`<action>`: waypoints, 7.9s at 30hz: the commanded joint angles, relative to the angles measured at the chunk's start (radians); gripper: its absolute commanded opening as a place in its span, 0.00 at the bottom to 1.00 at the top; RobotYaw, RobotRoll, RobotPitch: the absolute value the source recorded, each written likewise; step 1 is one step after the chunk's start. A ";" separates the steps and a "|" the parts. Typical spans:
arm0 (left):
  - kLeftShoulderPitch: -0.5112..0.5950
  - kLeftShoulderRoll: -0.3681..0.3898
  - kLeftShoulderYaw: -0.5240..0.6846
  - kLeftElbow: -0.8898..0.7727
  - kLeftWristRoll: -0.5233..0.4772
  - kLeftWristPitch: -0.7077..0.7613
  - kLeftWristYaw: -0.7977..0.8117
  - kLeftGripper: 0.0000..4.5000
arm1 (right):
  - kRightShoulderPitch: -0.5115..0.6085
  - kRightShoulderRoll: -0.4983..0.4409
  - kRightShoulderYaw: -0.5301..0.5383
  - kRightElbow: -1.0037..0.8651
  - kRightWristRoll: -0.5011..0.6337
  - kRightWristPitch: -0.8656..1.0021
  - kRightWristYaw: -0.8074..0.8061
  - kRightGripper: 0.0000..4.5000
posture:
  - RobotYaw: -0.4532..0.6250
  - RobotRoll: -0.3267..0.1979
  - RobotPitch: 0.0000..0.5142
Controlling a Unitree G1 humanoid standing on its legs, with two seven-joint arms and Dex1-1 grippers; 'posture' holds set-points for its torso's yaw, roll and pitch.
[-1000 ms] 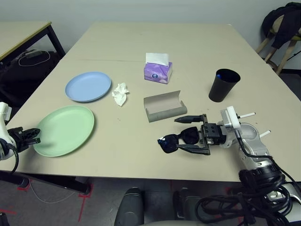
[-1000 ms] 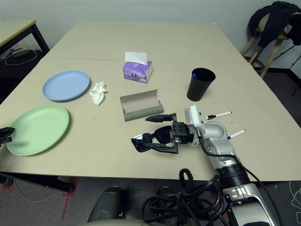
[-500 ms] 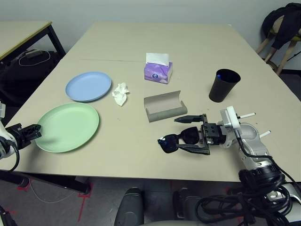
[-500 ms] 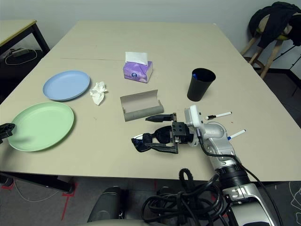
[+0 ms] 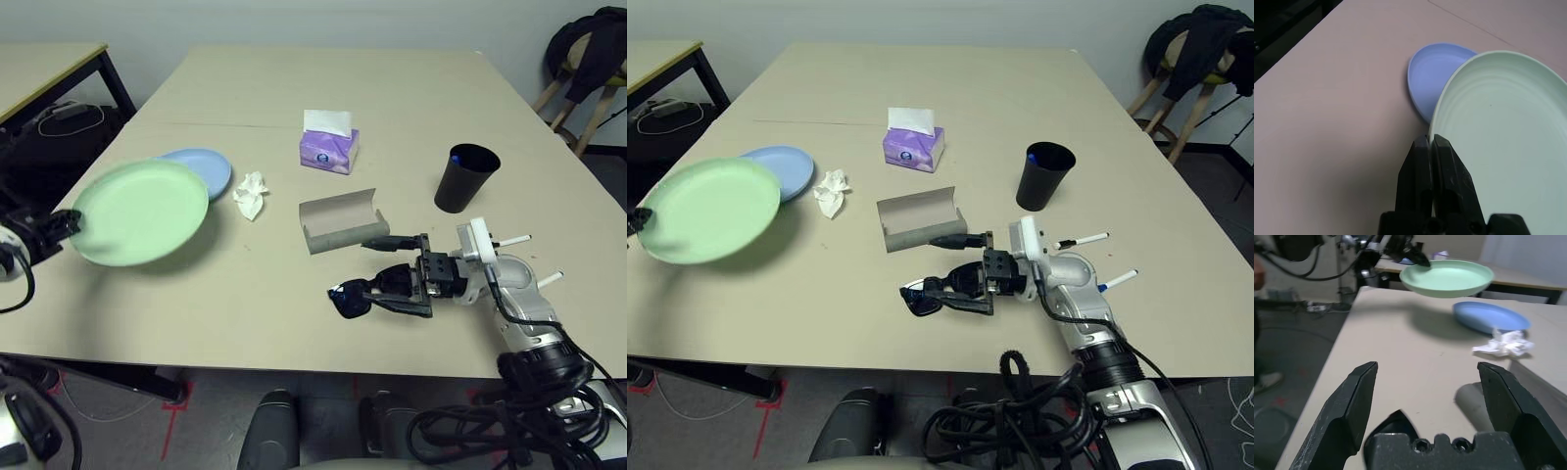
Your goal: Organize and tidy the items on the table.
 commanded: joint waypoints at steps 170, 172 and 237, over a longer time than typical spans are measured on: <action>0.040 -0.309 -0.587 0.020 0.126 -0.944 -0.870 0.99 | -0.074 -0.133 0.054 -0.489 -0.104 0.793 -0.619 1.00 | 0.50 0.62 0.26; 0.065 -0.313 -0.596 -0.010 0.118 -0.955 -0.891 0.99 | -0.091 -0.165 0.077 -0.531 -0.106 0.851 -0.608 1.00 | 0.50 0.62 0.27; 0.269 -0.269 -0.737 -0.289 0.151 -1.145 -0.880 0.99 | -0.729 -0.357 0.774 -0.502 -0.629 0.886 0.243 1.00 | 0.57 0.62 0.38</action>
